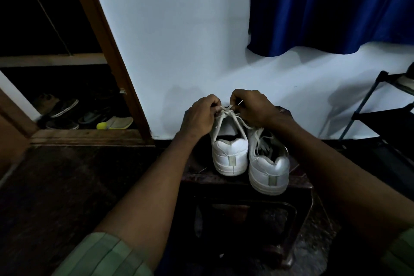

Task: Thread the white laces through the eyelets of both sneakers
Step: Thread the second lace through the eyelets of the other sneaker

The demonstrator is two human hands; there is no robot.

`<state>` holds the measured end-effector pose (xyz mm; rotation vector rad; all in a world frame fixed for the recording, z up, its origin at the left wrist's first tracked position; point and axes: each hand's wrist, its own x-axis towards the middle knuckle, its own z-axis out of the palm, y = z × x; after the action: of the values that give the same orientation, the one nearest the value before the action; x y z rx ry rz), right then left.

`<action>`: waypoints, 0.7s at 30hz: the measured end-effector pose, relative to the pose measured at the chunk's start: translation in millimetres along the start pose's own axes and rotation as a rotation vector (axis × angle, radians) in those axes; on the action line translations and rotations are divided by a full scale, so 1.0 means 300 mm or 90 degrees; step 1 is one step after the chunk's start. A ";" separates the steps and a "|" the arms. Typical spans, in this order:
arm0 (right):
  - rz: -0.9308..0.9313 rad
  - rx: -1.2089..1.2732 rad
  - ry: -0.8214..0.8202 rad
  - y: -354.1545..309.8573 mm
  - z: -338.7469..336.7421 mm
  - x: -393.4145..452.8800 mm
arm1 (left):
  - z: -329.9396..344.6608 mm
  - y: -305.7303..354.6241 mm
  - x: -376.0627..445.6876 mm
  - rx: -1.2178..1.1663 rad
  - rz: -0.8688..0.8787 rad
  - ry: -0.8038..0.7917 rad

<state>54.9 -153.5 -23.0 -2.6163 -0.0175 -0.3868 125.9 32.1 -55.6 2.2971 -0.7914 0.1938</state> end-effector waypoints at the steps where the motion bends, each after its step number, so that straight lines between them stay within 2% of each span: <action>1: 0.005 0.015 0.009 -0.002 -0.005 -0.006 | -0.004 -0.001 0.001 -0.021 -0.004 0.002; 4: 0.010 0.049 0.040 -0.007 -0.028 -0.021 | -0.025 -0.009 0.007 -0.098 0.010 0.006; 8: -0.024 0.110 -0.041 -0.010 -0.048 -0.037 | -0.048 -0.028 -0.003 -0.191 0.021 -0.070; 11: -0.028 0.113 -0.048 -0.011 -0.049 -0.038 | -0.045 -0.029 -0.018 -0.221 0.022 -0.077; 15: -0.023 0.105 -0.054 -0.010 -0.048 -0.036 | -0.025 -0.027 -0.016 -0.169 0.040 -0.069; 19: -0.021 0.031 -0.074 -0.015 -0.020 -0.018 | -0.008 -0.004 -0.013 0.035 0.045 -0.055; 21: -0.010 0.009 -0.071 -0.014 -0.010 -0.015 | -0.005 0.015 -0.012 0.085 0.047 -0.046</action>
<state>49.3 -150.9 -19.8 -2.6228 -0.0779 -0.2444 120.4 32.3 -53.0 2.4136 -0.9250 0.2031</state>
